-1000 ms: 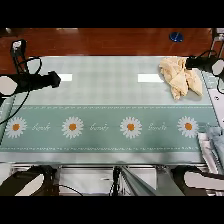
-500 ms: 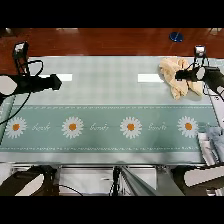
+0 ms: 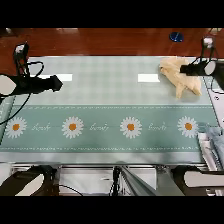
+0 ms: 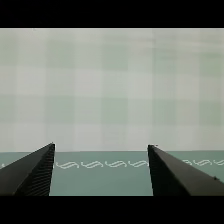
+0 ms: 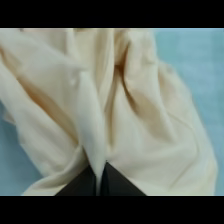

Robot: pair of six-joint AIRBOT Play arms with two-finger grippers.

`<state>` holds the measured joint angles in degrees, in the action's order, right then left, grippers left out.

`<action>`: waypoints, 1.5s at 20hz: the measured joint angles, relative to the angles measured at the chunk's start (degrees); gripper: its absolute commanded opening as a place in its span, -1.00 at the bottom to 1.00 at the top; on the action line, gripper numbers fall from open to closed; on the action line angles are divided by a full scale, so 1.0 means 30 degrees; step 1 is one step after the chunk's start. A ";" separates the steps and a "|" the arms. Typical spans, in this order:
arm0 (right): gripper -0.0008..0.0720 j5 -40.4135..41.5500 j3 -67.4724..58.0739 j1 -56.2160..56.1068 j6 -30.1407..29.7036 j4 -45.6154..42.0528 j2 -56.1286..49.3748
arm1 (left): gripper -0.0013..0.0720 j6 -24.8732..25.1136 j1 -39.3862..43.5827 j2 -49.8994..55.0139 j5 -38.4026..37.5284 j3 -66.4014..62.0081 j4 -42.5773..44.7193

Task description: Fold the shirts.

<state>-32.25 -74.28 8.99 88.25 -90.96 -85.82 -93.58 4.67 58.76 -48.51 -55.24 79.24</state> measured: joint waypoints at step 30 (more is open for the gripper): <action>0.54 -1.0994 0.0036 -1.5577 -0.3184 0.4634 0.3650 | 1.00 0.3082 0.0000 -0.7526 -0.9974 0.4517 -0.8648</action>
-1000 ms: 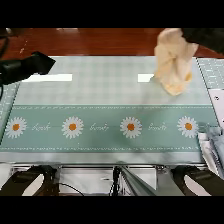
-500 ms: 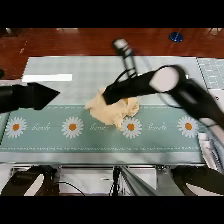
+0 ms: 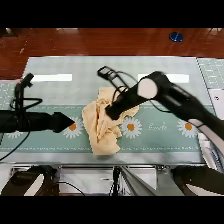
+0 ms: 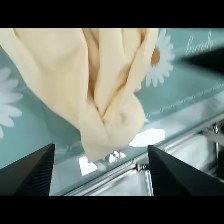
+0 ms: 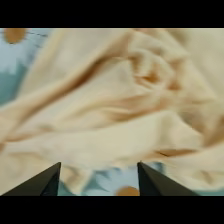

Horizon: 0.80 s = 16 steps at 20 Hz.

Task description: Fold the shirts.

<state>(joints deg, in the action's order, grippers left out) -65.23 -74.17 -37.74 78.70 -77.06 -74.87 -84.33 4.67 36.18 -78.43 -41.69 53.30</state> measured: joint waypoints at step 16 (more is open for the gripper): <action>0.54 -0.1741 0.0000 1.3580 -0.0831 0.2608 -0.0918 | 0.49 0.2681 0.4809 0.6834 0.7220 0.5297 -0.3300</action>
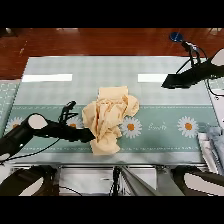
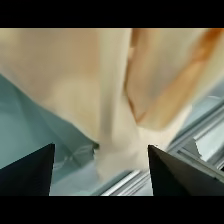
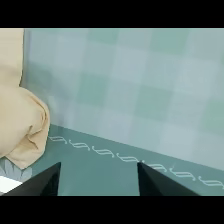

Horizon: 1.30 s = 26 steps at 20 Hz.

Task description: Fold the shirts.

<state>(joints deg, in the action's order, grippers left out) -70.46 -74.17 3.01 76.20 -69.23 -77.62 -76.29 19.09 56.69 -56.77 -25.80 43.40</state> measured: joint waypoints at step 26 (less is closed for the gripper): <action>-0.79 0.1800 0.0000 -0.3883 -0.1166 0.6623 -0.8021 | -0.90 0.1064 0.0714 -0.0007 -0.1494 -0.1654 -0.1610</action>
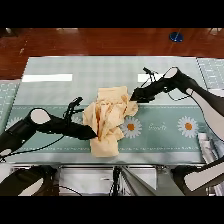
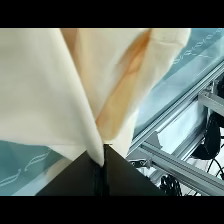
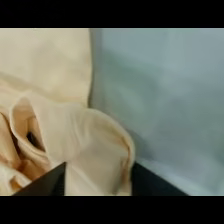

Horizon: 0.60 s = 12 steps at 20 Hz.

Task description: Fold the shirts.

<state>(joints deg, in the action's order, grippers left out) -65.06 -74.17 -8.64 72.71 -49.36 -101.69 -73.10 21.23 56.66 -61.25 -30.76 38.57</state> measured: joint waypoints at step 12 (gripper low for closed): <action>-0.90 0.0109 0.0000 0.3628 -0.0816 -0.0102 1.1125 | -0.90 -0.0051 -1.0091 -0.4903 -0.3606 -0.9362 0.0007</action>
<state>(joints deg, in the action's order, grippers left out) -64.73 -74.17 2.24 70.26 -49.67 -68.31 -73.25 -9.04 41.95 -72.07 -58.85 38.59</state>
